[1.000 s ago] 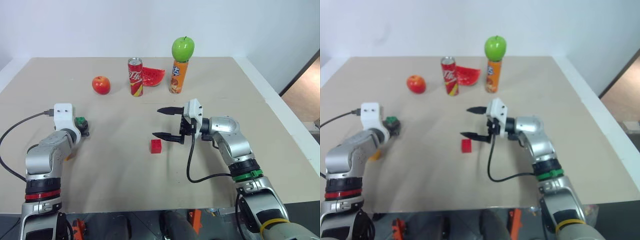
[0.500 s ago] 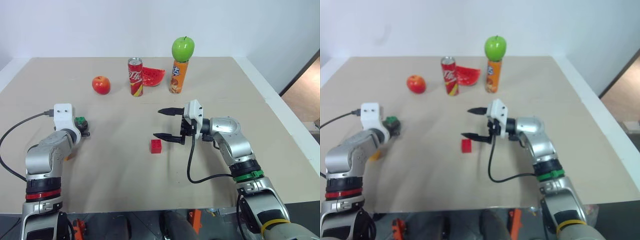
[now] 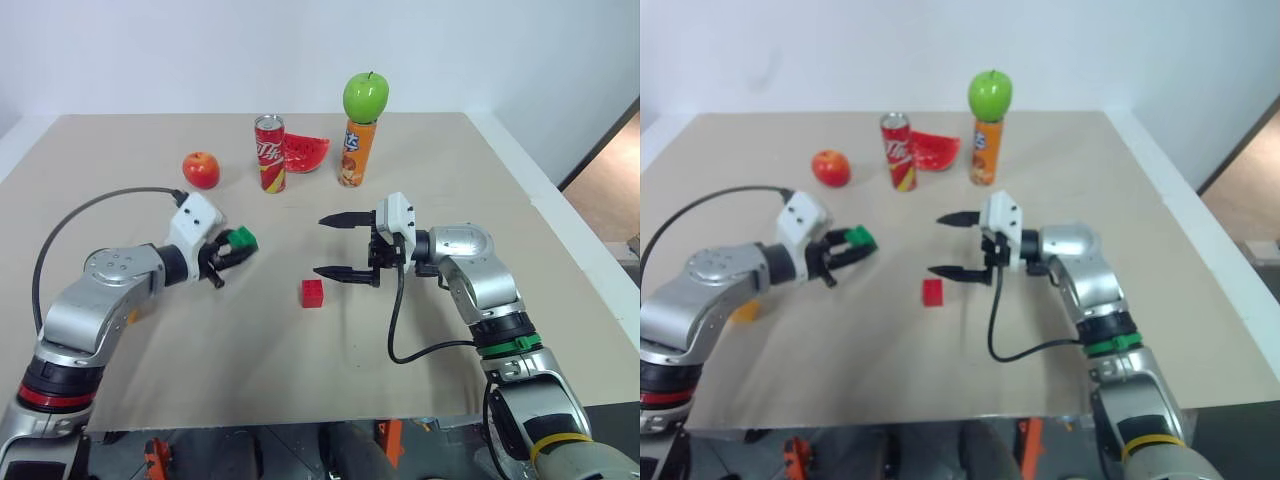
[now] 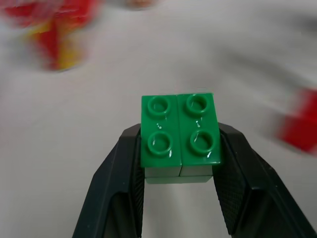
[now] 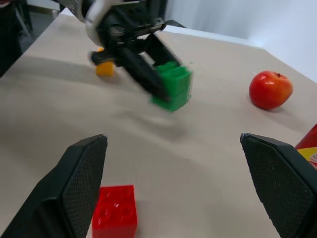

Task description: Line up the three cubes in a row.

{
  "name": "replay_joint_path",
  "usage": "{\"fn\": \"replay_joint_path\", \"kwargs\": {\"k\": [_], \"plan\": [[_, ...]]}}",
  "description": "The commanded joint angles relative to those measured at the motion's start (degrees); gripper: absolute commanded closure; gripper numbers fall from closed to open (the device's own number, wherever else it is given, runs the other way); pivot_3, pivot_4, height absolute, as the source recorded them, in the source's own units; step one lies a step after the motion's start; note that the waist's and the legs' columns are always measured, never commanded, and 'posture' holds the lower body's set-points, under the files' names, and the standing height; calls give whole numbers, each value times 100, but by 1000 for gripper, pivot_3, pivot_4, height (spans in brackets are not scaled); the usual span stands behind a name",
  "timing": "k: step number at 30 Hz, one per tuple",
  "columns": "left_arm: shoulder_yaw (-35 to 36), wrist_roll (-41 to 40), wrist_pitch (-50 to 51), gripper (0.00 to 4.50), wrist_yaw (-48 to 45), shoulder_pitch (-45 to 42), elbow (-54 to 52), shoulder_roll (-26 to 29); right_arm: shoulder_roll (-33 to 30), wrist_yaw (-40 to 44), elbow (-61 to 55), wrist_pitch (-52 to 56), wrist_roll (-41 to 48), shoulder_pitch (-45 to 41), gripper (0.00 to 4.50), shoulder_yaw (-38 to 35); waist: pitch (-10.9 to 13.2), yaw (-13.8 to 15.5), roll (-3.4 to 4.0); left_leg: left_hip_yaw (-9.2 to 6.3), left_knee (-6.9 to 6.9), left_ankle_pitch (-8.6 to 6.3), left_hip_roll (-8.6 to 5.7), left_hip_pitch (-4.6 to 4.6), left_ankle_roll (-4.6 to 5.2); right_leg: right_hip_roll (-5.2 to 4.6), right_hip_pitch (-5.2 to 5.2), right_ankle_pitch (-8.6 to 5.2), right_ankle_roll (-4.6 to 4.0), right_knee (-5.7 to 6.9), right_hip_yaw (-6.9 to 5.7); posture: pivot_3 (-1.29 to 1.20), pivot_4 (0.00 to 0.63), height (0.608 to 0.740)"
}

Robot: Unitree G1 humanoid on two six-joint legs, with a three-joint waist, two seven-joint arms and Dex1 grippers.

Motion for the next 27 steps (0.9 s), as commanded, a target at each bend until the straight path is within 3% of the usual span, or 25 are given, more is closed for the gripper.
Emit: {"fn": "replay_joint_path", "kwargs": {"k": [1,11,27], "plan": [[-239,30,-772,3171,-1079,73,268,271,-44,103,-288,23,143,-58,0,-71,1,4,2,-1,0,0,2,0,0,2,-1,-1,-2,0,-1,0,150,740],[-1008,770,-2439,3171,-2505,-471,1896,59,-67,24,-369,9,72,80,0,-90,1,19,2,1,6,-2,-1,-8,5,0,-4,-2,0,1,-2,0,150,740],[-1205,1155,-2885,3171,-3120,-903,2635,-304,-248,-92,-549,28,54,359,0,-108,1,16,1,2,28,-6,-5,-61,18,3,-75,-11,-5,60,5,0,150,740]]}}
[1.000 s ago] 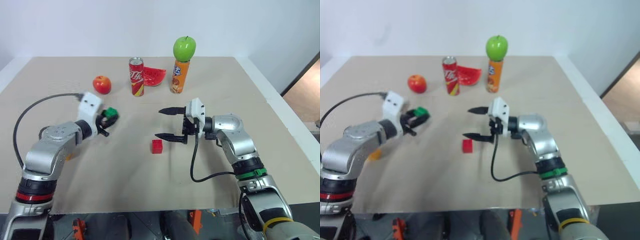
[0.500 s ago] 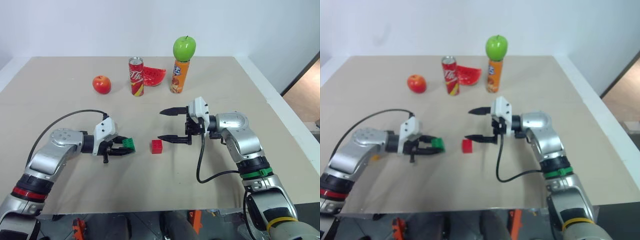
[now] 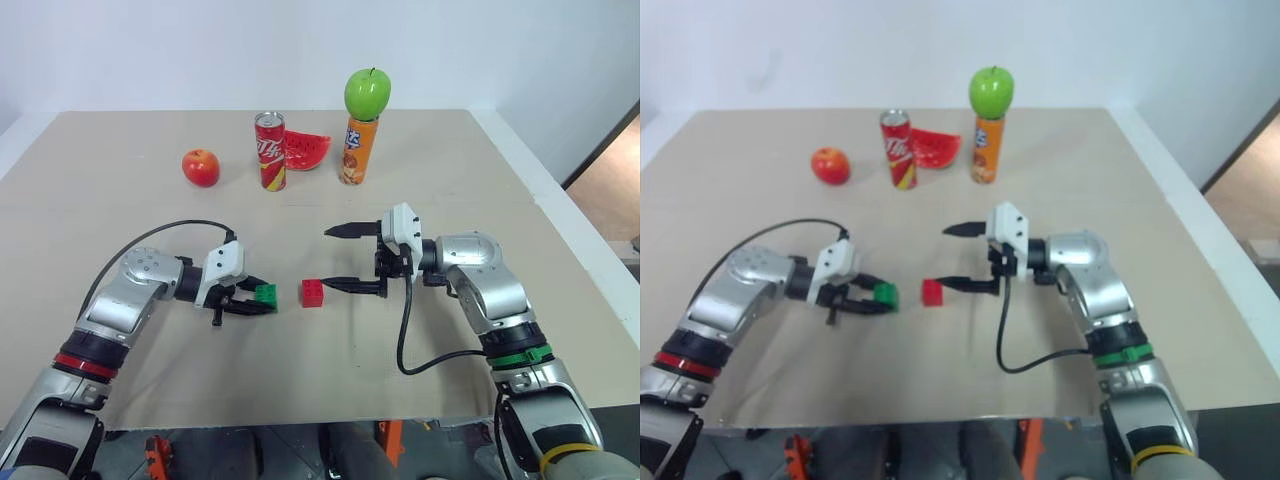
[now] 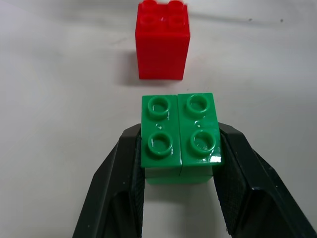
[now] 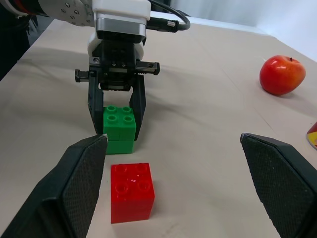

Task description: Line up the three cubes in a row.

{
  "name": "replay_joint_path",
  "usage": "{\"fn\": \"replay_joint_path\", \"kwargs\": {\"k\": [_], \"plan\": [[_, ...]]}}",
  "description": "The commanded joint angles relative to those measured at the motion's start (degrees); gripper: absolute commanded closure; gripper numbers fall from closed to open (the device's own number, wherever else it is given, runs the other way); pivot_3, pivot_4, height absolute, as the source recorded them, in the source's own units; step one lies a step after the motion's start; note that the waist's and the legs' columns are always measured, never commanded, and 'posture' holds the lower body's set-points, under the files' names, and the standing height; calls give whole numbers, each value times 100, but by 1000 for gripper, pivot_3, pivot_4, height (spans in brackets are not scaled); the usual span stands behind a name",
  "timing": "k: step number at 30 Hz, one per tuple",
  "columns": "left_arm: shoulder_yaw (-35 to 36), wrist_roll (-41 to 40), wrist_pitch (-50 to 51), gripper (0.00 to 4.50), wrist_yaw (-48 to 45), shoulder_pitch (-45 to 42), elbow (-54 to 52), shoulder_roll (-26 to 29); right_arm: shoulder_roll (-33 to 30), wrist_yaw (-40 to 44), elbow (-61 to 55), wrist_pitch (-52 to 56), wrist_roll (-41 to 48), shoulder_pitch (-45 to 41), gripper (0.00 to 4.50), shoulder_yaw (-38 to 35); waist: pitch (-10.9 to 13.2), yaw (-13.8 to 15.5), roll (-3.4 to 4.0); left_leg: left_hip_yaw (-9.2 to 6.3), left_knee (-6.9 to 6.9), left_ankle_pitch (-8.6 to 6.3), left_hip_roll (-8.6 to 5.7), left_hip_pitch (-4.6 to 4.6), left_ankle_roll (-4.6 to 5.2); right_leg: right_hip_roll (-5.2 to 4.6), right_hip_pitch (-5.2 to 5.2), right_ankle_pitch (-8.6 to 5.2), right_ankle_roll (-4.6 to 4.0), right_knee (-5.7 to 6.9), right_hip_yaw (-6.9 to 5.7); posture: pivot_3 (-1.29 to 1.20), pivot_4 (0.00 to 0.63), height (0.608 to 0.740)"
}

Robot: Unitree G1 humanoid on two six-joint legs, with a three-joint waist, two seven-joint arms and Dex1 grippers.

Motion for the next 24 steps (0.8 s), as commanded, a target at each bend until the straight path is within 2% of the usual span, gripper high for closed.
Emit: {"fn": "replay_joint_path", "kwargs": {"k": [1,9,11,17,21,24], "plan": [[-28,93,-109,3171,-126,-105,-21,-2,-68,-23,-224,-37,55,9,0,-109,0,-1,0,0,3,0,0,1,0,0,0,0,0,4,0,0,150,740],[-148,401,-373,3171,-288,-130,126,30,-66,12,-216,-31,74,30,0,-95,0,-2,0,0,13,5,0,6,9,2,1,1,-1,16,0,0,150,740],[-144,441,-388,2137,-302,-162,201,32,-55,23,-217,-9,92,20,0,-92,0,-2,0,0,13,6,0,6,9,3,1,1,-1,16,0,0,150,740],[38,408,-470,14,-333,-276,91,113,-39,108,-281,164,254,-1,0,-121,0,-1,0,-1,15,6,0,3,9,2,1,1,-2,16,0,0,150,740],[434,160,-66,14,-223,-124,-456,427,-53,131,-292,166,271,-6,0,-116,0,-7,0,-2,16,6,2,3,9,3,0,1,-2,17,0,0,150,740],[940,-242,699,14,-21,234,-1206,784,-60,147,-272,139,275,-2,0,-108,0,-17,1,-1,14,6,9,3,9,7,-2,0,-3,18,1,0,150,740]]}}
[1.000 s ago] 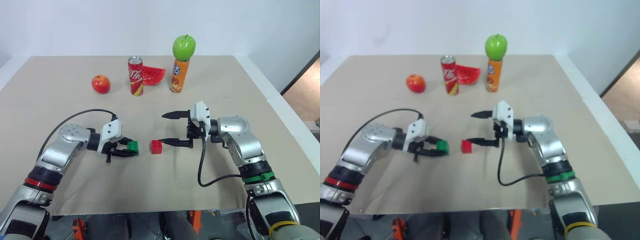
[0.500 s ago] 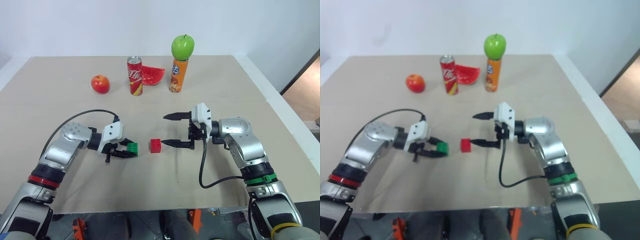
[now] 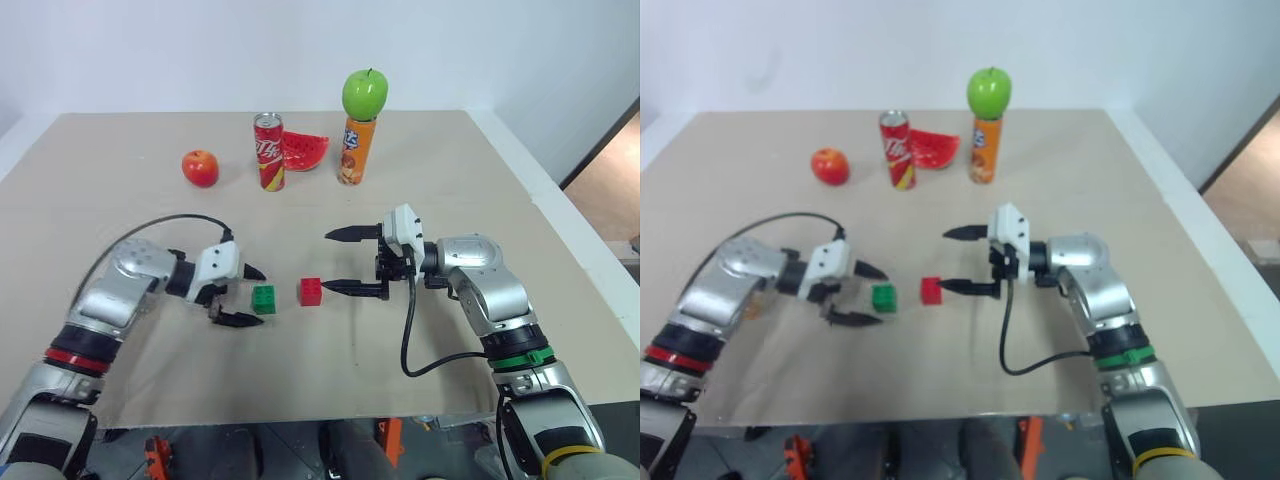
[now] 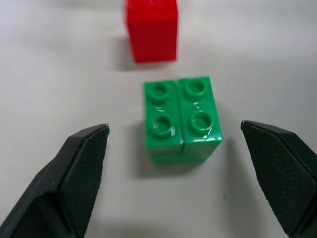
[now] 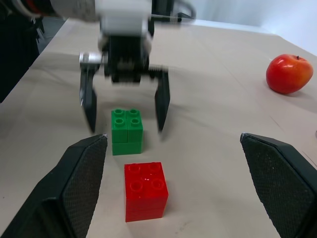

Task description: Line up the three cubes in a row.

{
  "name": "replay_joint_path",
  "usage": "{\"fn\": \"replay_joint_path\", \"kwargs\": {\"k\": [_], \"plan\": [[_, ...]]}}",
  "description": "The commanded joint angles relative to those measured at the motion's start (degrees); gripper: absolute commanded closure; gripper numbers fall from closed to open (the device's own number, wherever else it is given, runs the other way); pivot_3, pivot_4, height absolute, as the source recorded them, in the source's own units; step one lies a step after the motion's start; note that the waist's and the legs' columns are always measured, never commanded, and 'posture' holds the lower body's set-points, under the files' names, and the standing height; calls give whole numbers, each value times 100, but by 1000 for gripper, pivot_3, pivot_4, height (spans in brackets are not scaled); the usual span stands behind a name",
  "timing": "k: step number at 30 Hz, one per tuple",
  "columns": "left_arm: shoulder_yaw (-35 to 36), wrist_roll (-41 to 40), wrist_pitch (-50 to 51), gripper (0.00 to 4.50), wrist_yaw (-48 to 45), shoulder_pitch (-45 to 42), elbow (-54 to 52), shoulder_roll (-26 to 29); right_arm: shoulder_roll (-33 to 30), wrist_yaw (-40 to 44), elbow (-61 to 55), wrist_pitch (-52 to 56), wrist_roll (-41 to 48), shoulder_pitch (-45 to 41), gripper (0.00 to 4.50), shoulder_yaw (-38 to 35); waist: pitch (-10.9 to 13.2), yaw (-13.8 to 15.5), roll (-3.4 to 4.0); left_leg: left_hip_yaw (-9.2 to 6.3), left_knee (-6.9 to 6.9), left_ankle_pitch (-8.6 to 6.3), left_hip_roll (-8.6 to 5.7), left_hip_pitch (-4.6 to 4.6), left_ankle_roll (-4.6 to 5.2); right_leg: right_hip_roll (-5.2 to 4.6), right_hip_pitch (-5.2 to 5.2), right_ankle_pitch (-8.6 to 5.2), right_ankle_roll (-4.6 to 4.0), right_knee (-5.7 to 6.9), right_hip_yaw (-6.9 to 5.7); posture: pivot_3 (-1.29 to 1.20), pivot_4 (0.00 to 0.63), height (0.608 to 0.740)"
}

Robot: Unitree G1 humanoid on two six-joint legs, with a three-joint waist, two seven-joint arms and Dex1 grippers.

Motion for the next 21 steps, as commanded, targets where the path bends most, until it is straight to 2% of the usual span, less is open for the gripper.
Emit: {"fn": "replay_joint_path", "kwargs": {"k": [1,7,10,13,17,21], "plan": [[732,-583,928,14,282,354,-941,369,-45,63,-182,-51,98,-55,0,-105,0,-1,0,0,0,0,-1,0,0,-1,0,-1,-1,0,0,0,150,740],[2125,-1526,2651,14,1178,1431,-2512,792,-58,234,28,-160,85,-102,0,-87,0,6,0,-1,-1,0,5,0,0,-1,-1,-3,-1,0,-4,0,150,740],[3053,-1811,3301,14,2201,1837,-3099,448,-34,359,278,-273,40,-234,0,-61,0,8,0,-2,1,0,7,2,0,-1,0,-3,-2,0,-6,0,150,740],[3627,-1429,3243,14,3512,2290,-3603,-226,8,474,513,-387,6,-382,0,-37,0,11,0,-1,4,1,6,11,1,-2,6,0,-4,1,-5,0,150,740],[4048,-937,3367,14,5486,2897,-4373,-1709,57,610,743,-497,-27,-525,0,12,-3,8,-4,-1,8,1,7,19,0,-3,17,5,-6,1,-4,0,150,740],[4236,-847,3339,14,6617,3362,-4763,-2954,79,716,838,-525,-65,-607,0,40,-5,15,-8,-1,10,0,6,19,-1,-7,20,14,-17,0,-2,0,150,740]]}}
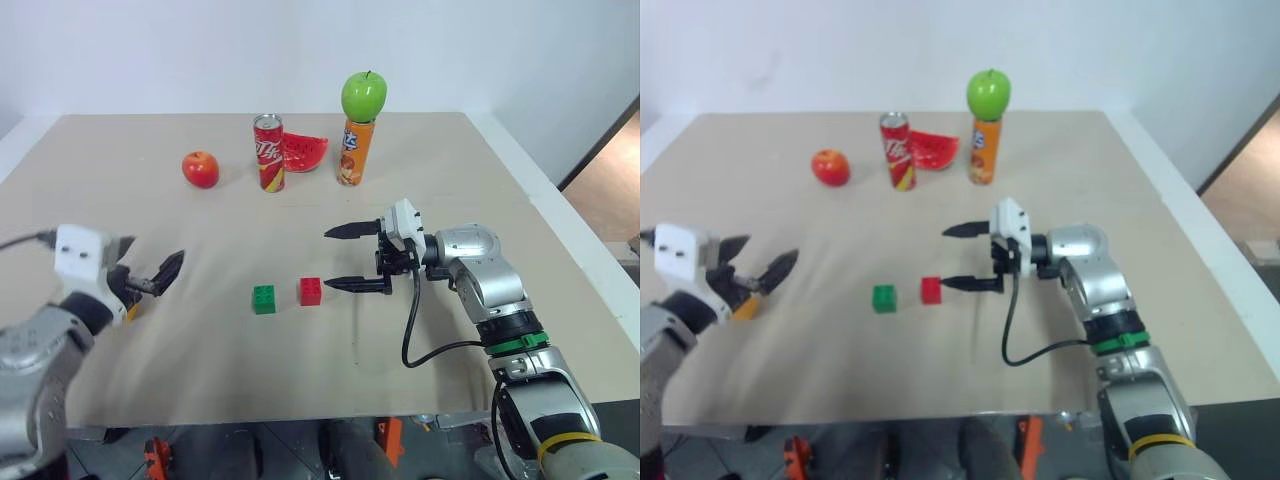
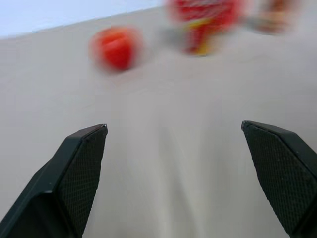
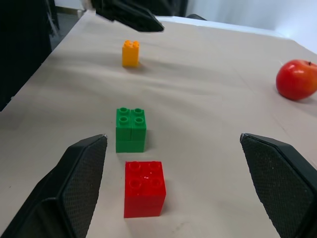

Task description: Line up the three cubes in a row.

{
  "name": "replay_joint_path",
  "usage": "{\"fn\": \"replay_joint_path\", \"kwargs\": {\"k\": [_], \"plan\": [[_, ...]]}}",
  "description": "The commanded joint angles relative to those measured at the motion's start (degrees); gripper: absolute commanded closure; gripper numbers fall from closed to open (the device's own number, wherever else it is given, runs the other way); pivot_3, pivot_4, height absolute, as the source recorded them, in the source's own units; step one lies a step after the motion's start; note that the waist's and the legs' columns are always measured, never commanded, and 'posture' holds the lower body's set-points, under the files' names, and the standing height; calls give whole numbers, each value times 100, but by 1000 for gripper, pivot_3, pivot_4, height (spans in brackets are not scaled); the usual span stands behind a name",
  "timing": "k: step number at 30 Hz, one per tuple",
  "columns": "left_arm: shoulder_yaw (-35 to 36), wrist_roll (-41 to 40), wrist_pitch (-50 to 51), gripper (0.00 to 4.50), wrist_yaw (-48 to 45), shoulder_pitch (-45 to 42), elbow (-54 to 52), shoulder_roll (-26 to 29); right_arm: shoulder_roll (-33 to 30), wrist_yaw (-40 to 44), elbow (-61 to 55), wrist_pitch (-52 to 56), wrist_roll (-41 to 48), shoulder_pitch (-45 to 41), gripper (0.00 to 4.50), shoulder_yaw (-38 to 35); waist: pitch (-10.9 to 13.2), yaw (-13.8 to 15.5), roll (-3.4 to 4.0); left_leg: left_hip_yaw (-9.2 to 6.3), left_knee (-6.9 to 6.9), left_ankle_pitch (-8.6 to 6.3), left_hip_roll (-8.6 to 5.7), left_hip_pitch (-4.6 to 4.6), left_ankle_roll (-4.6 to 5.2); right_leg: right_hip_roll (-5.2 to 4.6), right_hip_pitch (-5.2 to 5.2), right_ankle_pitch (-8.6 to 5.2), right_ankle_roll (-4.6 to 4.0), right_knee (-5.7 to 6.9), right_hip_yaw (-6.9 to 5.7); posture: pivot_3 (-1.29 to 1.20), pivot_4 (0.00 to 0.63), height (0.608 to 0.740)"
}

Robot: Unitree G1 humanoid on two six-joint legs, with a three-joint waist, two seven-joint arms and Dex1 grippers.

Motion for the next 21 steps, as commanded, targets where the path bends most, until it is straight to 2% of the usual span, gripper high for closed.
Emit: {"fn": "replay_joint_path", "kwargs": {"k": [1,6,21], "plan": [[292,-2,-79,14,784,181,-421,-570,19,123,12,-94,0,-176,0,-3,0,1,-1,1,0,0,-1,1,0,-1,1,1,1,0,1,0,150,740],[303,-208,-398,14,676,444,-147,-653,36,162,48,-68,-33,-255,0,-8,0,-2,-1,-4,6,14,-1,7,-1,9,5,13,6,1,-2,0,150,740],[247,-375,-851,14,115,671,965,145,-158,14,-389,190,-20,-33,0,-58,0,-4,-1,4,-5,20,0,25,-3,13,12,15,3,0,3,0,150,740]]}}
